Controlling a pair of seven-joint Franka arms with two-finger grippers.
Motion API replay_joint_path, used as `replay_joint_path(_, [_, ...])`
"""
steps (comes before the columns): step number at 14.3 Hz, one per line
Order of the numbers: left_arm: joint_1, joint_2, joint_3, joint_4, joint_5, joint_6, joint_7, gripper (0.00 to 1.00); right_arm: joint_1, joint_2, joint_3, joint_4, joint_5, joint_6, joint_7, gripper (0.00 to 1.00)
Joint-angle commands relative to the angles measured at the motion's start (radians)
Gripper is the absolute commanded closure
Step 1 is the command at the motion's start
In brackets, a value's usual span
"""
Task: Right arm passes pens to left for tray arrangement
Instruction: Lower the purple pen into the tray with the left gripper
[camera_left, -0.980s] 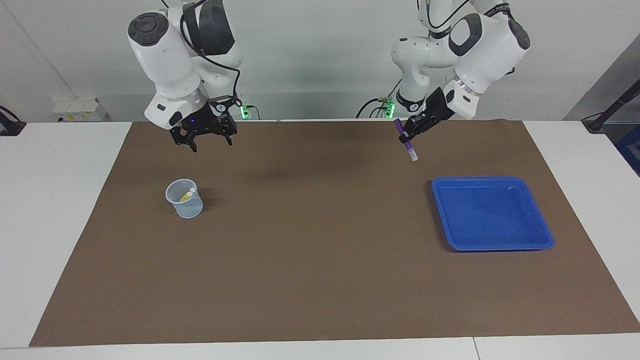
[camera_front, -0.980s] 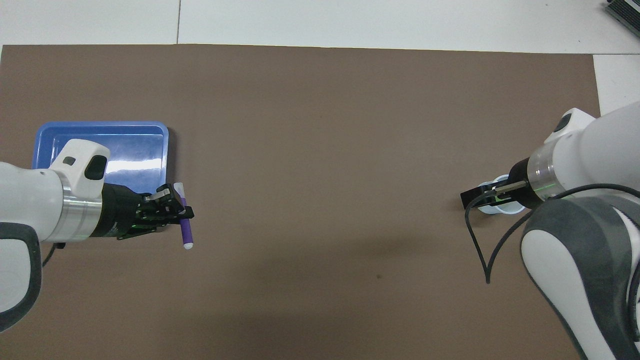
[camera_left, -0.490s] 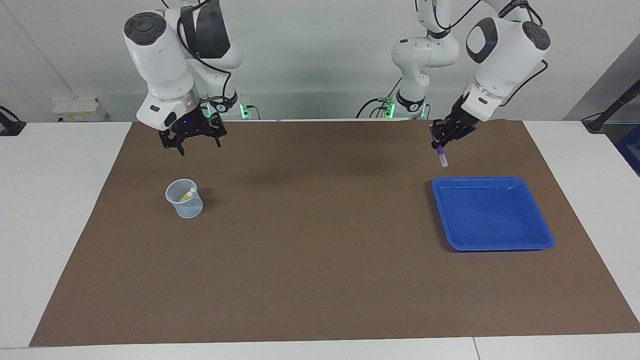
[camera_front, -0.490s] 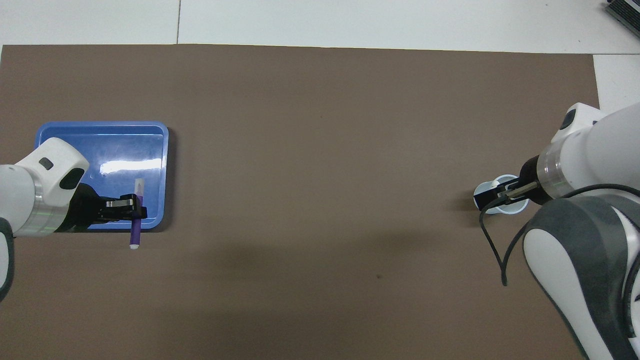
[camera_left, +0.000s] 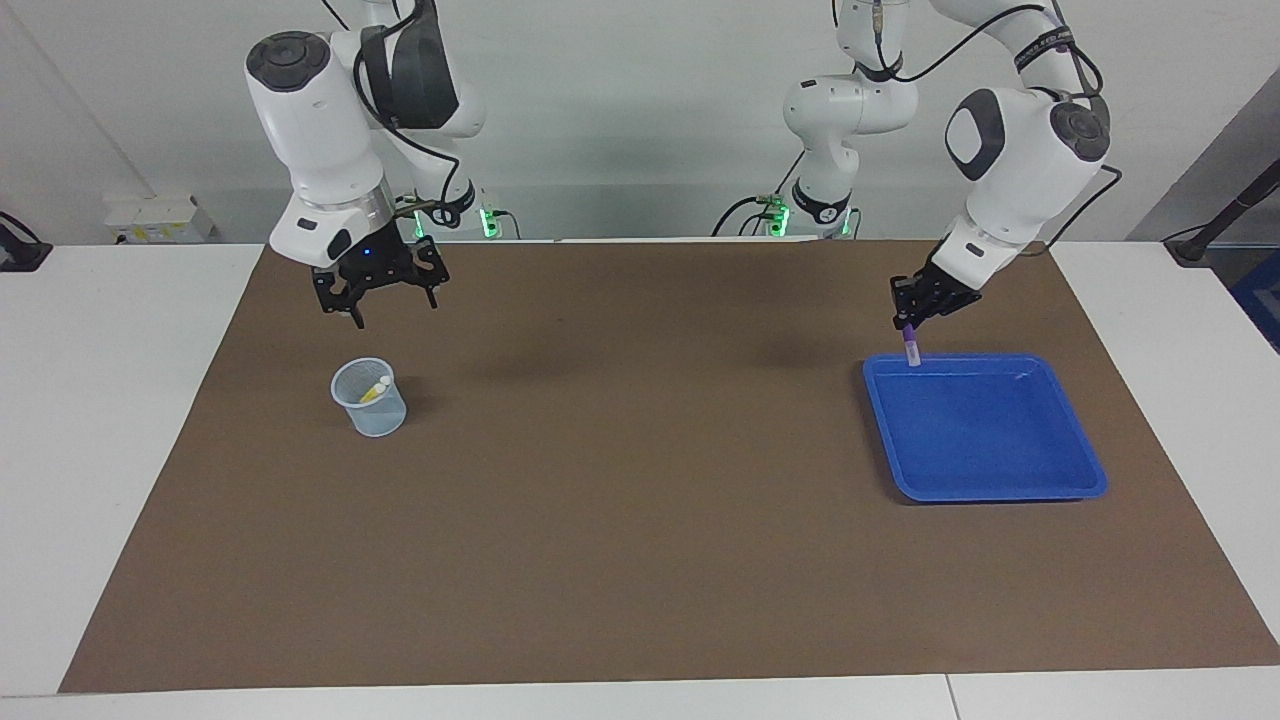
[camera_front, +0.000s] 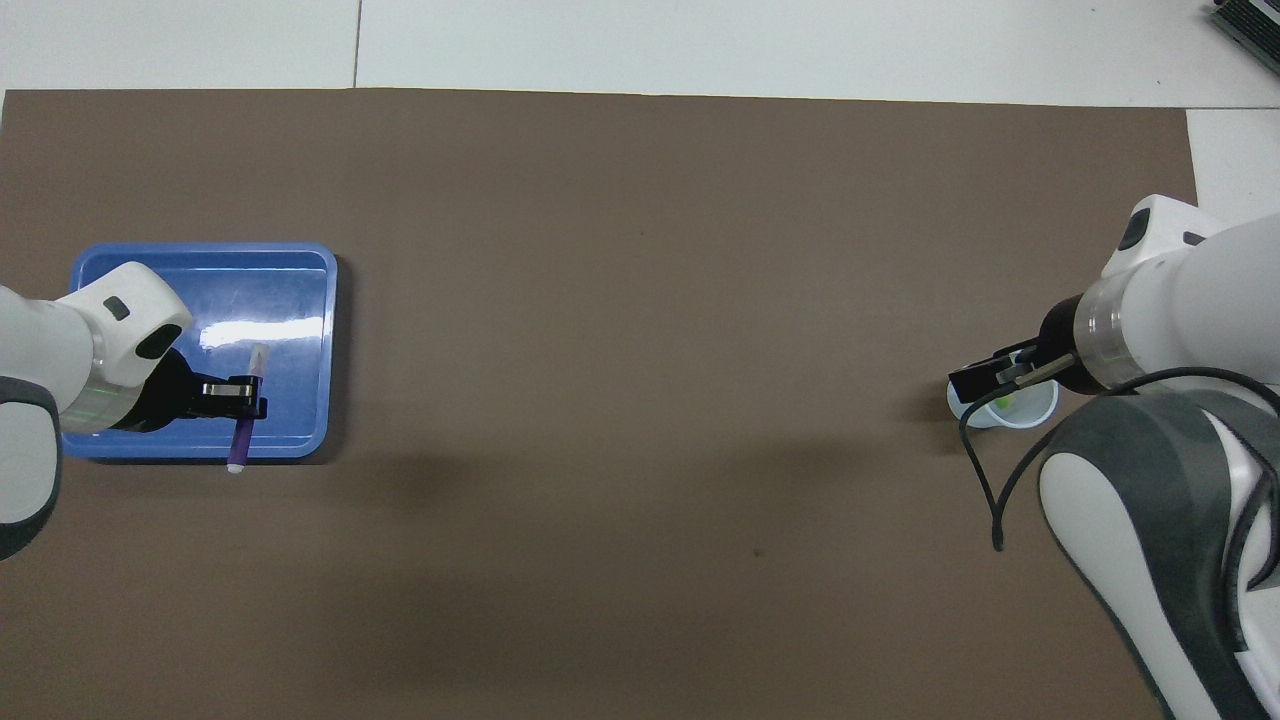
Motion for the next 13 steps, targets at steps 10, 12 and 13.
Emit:
replay_joint_path(10, [0.062,0.182,-0.008,0.027,0.085,0.201,0.091,1.0,-0.083,0.121,0.013,-0.084,-0.024,0.1,0.053,0.18])
replay_joint_path(12, [0.063,0.217,-0.008,0.027,0.114,0.246,0.091,1.0,-0.097,0.123,0.013,-0.107,-0.026,0.118,0.095,0.21])
replay_joint_path(13, [0.064,0.245,-0.008,0.027,0.116,0.279,0.091,1.0,-0.097,0.126,0.013,-0.114,-0.026,0.127,0.103,0.21])
